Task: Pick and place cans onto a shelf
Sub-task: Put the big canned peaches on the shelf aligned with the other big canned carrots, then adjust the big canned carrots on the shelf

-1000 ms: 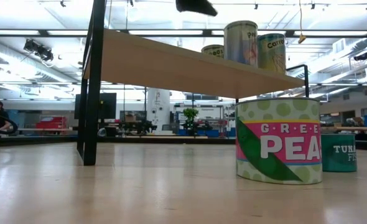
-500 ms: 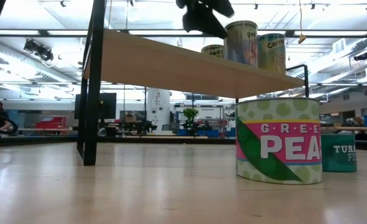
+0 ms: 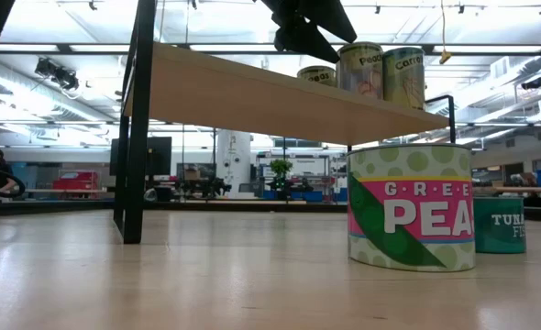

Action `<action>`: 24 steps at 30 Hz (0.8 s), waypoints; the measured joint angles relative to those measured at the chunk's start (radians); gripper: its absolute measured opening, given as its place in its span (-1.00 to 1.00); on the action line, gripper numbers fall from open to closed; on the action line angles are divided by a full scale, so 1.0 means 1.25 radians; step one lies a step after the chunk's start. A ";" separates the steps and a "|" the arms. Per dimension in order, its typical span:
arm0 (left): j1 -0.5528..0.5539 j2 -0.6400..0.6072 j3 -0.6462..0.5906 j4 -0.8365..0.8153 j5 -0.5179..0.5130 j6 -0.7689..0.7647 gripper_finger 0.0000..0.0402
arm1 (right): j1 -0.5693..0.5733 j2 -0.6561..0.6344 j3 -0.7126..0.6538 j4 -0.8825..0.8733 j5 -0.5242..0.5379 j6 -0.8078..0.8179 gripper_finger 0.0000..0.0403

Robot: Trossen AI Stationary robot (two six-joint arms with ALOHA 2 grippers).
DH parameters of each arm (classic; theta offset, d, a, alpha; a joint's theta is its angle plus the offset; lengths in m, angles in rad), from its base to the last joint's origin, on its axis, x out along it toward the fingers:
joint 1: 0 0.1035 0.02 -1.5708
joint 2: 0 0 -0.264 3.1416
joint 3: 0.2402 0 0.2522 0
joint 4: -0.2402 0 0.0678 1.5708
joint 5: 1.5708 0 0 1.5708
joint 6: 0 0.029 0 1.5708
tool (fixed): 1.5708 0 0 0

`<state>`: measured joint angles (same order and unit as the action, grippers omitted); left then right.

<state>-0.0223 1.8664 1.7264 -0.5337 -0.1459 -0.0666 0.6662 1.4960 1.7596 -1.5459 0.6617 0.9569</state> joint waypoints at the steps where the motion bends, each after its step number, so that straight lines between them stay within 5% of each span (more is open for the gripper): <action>1: 0.000 0.000 0.000 0.000 0.000 0.000 0.50 | 0.000 0.000 0.000 0.000 0.000 0.004 0.73; 12: -0.037 -0.084 0.000 -0.058 0.001 0.038 0.50 | 0.000 0.001 -0.009 -0.006 -0.005 0.008 0.73; 24: -0.057 -0.194 0.000 -0.126 0.003 0.010 0.50 | -0.020 -0.082 -0.287 0.108 -0.023 0.008 0.73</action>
<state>-0.0939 1.6236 1.7267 -0.6907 -0.1425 -0.0540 0.6413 1.3931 1.4004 -1.4109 0.6334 0.9675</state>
